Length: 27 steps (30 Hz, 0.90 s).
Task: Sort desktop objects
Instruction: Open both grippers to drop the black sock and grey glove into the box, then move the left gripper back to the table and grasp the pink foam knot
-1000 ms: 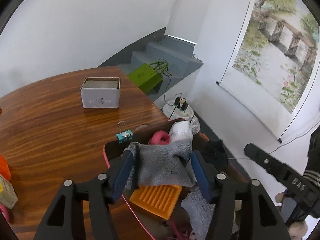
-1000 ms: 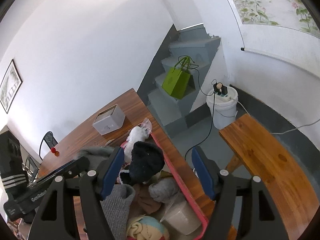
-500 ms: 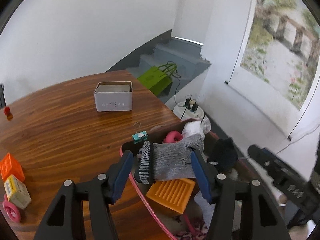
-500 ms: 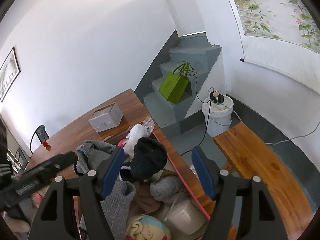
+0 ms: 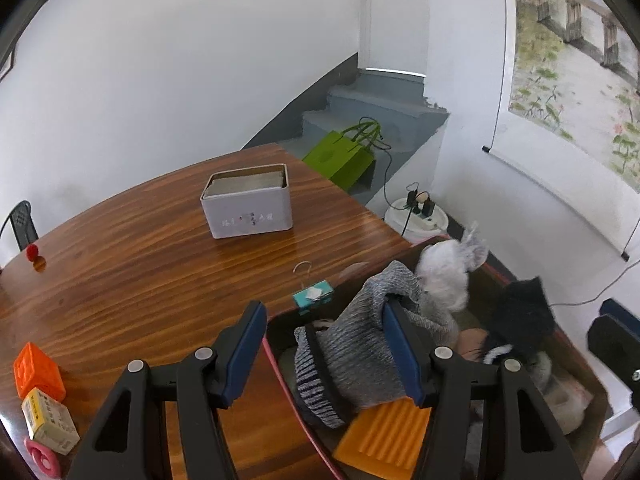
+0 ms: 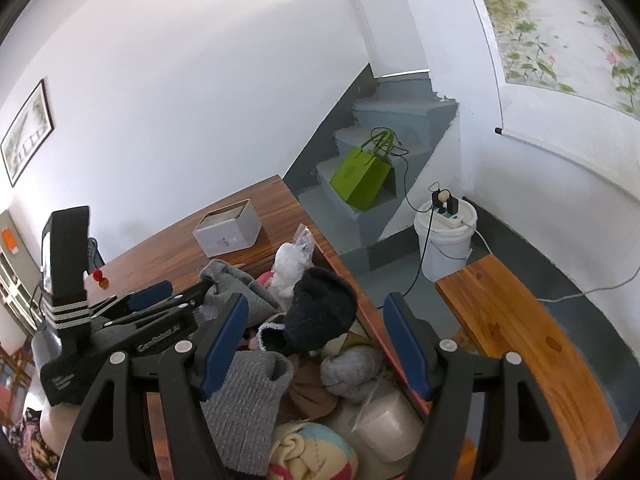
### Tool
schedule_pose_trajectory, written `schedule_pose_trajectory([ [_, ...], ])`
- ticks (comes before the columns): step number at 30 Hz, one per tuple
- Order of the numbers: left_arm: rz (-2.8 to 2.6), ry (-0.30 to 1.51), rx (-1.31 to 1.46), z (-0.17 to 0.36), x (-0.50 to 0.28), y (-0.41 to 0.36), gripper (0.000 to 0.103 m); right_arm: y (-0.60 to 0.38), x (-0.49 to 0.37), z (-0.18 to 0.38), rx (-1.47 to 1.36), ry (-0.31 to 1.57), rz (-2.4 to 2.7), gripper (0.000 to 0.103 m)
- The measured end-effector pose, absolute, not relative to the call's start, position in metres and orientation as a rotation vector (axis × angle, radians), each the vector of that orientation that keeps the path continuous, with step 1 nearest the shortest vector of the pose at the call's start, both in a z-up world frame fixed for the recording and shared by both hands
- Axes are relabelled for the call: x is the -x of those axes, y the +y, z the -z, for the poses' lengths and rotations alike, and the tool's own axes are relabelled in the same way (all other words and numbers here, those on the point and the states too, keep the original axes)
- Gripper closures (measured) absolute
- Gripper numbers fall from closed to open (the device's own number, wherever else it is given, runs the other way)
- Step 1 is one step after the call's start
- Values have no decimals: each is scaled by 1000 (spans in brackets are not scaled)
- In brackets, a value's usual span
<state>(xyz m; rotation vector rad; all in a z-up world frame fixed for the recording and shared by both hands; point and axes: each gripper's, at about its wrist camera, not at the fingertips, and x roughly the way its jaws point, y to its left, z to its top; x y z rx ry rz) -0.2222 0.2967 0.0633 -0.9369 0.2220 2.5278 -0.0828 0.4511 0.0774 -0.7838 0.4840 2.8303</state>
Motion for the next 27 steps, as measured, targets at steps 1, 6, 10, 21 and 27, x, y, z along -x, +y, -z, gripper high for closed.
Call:
schedule_pose_trajectory([
  [1, -2532, 227, 940, -62, 223, 296, 41, 451, 83, -76, 786, 481, -2827, 29],
  [6, -2515, 152, 967, -68, 222, 284, 41, 458, 86, -71, 803, 522, -2805, 29],
  [10, -2520, 96, 962, -80, 213, 263, 41, 459, 85, -71, 785, 528, -2804, 29],
  [21, -2643, -61, 933, -97, 175, 151, 41, 447, 83, -69, 714, 423, -2752, 29],
  [27, -2736, -135, 934, -98, 154, 77, 41, 423, 76, -69, 653, 292, -2710, 29],
])
